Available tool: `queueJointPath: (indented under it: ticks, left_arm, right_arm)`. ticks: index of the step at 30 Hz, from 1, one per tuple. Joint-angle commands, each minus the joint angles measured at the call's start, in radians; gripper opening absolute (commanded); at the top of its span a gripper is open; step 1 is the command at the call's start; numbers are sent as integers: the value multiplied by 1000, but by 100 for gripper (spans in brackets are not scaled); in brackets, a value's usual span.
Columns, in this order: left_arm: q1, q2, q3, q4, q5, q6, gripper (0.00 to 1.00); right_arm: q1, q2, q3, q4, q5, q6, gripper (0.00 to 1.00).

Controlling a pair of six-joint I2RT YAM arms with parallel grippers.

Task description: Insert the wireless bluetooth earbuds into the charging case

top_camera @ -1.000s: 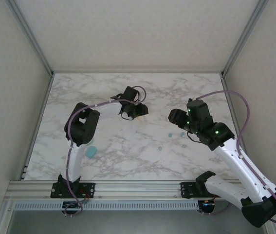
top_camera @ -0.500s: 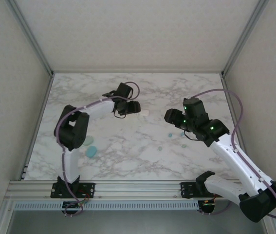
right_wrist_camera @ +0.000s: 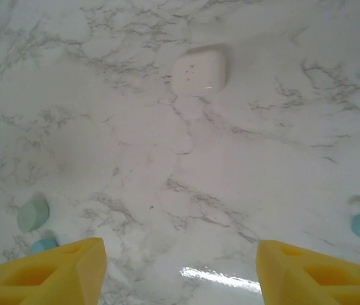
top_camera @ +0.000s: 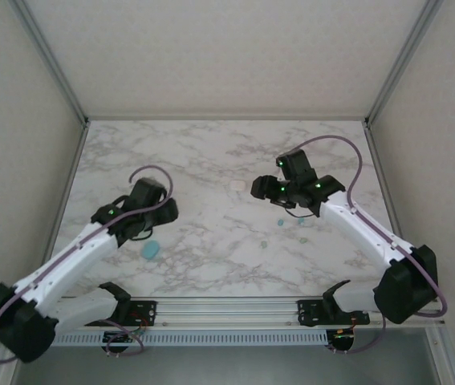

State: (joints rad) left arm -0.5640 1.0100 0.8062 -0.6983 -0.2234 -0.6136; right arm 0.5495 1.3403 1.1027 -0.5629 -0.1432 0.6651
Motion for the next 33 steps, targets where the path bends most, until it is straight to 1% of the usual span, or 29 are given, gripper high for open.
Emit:
queueJointPath:
  ticks: [1,4,5,9,11,14,18,22,27,30,33]
  left_arm:
    - [-20,-75,-82,-203,-115,-105,73]
    - [-30,-95,-131,-234,-119,-155,75]
    - [-30,-86,-136,-227,-101,-161,76]
    - [-30,26,-118,-252,-84,-181,80]
    - [-29,78,-132,-219,-65,-164,80]
    - [-27,140,-137,-147,-6,-108,79]
    - [-21,224,-137,-109,47,-62,79]
    - [-16,298,-134,-103,64,-30,78]
    - [-7,336,-143,-77,93,0,78]
    - [-5,359,-142,-58,134,20,74]
    - [-5,383,-136,-57,153,30,69]
  right_arm:
    - [-5,40,60,42,-62,-24,65]
    - [-5,66,86,48,-80,-17,66]
    - [-5,72,93,45,-84,-17,66]
    - [-5,67,96,28,-78,-25,67]
    - [-5,60,85,22,-67,-26,67]
    - [-5,51,71,19,-60,-23,67]
    - [-5,40,54,21,-56,-15,67]
    - [-5,31,47,17,-50,-9,67]
    - [-5,18,36,17,-37,0,68]
    - [-5,19,32,20,-40,3,68]
    - [-5,19,35,17,-41,2,68]
